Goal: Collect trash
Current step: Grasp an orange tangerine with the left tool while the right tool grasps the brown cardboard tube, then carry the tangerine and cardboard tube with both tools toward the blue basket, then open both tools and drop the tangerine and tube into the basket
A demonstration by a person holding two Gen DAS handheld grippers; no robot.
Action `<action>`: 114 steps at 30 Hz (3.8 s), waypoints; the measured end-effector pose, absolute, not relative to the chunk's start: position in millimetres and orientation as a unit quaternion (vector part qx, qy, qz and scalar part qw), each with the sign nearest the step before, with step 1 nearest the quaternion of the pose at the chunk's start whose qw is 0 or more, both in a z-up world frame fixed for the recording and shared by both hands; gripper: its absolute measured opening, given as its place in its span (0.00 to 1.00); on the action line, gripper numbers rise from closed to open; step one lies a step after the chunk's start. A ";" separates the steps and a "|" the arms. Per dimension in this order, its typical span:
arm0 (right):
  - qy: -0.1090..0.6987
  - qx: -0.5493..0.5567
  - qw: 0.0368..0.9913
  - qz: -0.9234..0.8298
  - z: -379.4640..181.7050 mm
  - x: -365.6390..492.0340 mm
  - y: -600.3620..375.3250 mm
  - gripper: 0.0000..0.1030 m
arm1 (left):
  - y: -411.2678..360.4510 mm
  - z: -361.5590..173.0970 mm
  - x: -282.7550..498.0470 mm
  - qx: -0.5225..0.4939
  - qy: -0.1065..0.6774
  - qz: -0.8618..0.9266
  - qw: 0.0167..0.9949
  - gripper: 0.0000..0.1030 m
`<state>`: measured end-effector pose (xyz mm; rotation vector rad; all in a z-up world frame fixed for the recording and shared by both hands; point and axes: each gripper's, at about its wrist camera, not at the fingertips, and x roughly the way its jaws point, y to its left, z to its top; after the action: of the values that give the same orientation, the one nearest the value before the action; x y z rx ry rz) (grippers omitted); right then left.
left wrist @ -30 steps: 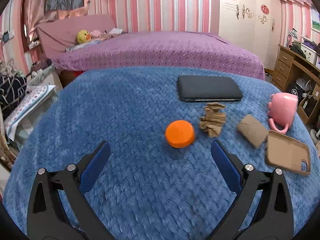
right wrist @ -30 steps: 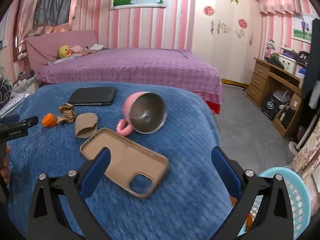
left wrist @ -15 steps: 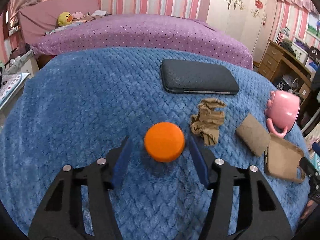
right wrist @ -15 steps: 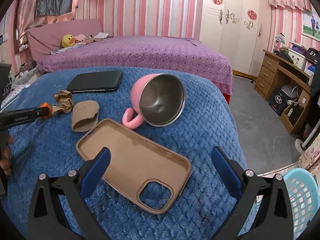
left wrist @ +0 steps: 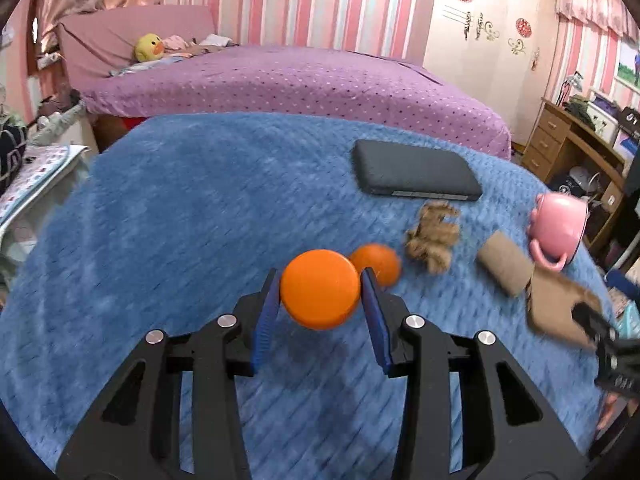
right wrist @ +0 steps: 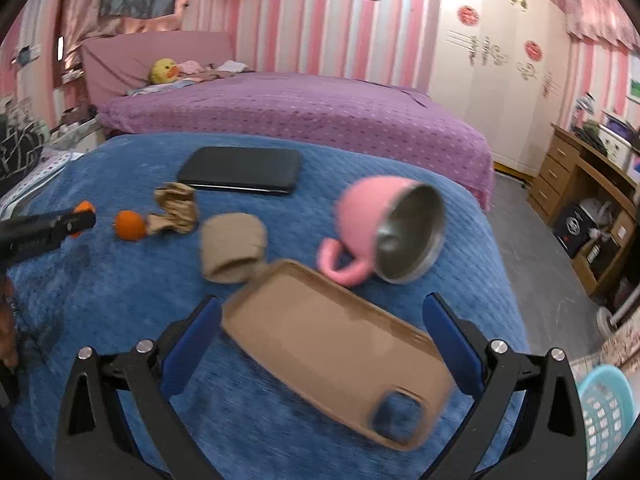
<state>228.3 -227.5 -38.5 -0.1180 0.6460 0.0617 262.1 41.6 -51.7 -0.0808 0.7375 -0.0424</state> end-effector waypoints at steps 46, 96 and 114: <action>0.322 -0.059 0.945 0.013 -2.9 174.7 -266.1 0.47 | 1.2 -0.3 206.8 -0.008 0.326 -0.020 0.945 0.38; 0.309 0.040 0.926 -0.211 -24.1 38.4 -564.7 0.48 | -346.7 -20.3 103.8 0.066 0.302 -0.229 0.923 0.38; 0.306 0.055 0.927 -0.211 -29.3 38.8 -568.6 0.48 | -362.7 -21.1 115.1 0.073 0.305 -0.218 0.924 0.92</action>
<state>38.8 -568.6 -29.3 0.1130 0.6267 -0.4316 115.1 -362.7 -21.1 0.1493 0.6258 -0.4482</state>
